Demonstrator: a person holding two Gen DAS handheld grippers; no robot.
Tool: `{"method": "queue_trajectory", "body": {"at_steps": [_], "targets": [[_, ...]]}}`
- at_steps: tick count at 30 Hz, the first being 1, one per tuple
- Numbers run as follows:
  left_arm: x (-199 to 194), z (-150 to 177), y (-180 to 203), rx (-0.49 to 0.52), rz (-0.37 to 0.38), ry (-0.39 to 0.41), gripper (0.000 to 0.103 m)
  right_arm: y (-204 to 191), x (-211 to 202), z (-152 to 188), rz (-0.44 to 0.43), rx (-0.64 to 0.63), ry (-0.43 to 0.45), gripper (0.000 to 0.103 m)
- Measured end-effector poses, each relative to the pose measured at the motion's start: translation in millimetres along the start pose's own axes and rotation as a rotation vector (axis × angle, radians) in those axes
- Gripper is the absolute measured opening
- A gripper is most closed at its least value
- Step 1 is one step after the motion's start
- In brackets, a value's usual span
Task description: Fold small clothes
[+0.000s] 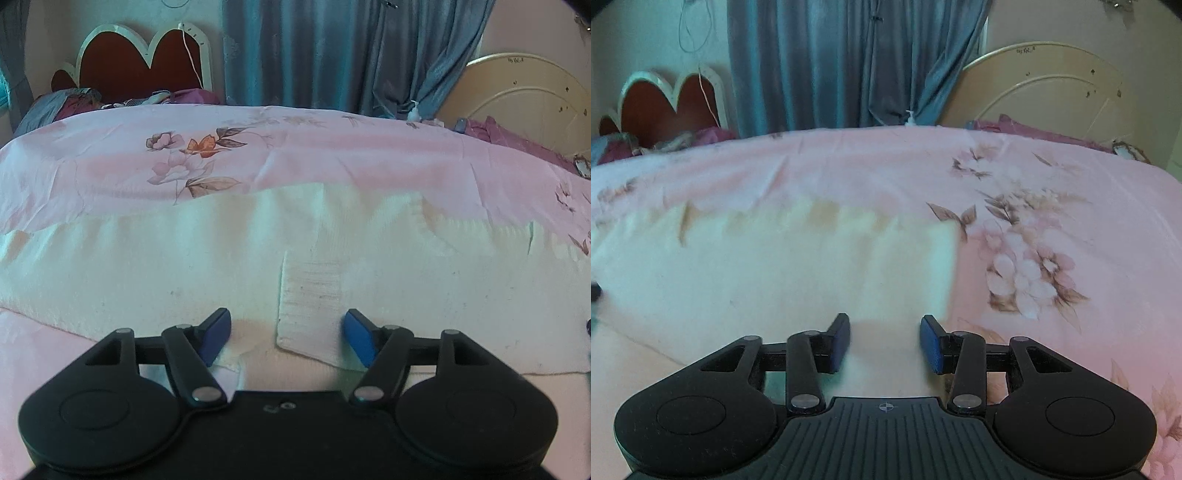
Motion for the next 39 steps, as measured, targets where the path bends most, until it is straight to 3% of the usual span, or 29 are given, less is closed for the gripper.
{"method": "queue_trajectory", "body": {"at_steps": [4, 6, 11, 23, 32, 39], "targets": [[2, 0, 0, 0.014, -0.003, 0.001, 0.069, -9, -11, -3, -0.008, -0.005, 0.035, 0.042], [2, 1, 1, 0.020, -0.004, 0.003, 0.070, -17, -2, 1, -0.005, -0.051, -0.026, 0.042], [3, 2, 1, 0.037, -0.005, 0.003, 0.071, -17, -5, -2, 0.005, -0.038, -0.035, 0.042], [-10, -2, -7, 0.063, 0.010, -0.018, 0.073, -85, -24, -26, -0.132, -0.036, 0.044, 0.042], [-37, -18, -42, 0.056, 0.006, 0.021, 0.075, -152, -22, -54, -0.207, -0.087, 0.054, 0.042], [-46, -34, -85, 0.031, -0.040, 0.053, 0.077, -196, -12, -71, -0.240, -0.117, 0.057, 0.042]]}}
Point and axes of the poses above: each gripper's, at about its wrist camera, not at the fingertips, and x roughly the way its jaws point, y to its right, z to its underside, the point moved 2 cm from there along x, roughly the way its jaws point, and after that the axes turned 14 degrees about -x, right-handed, at the moved point
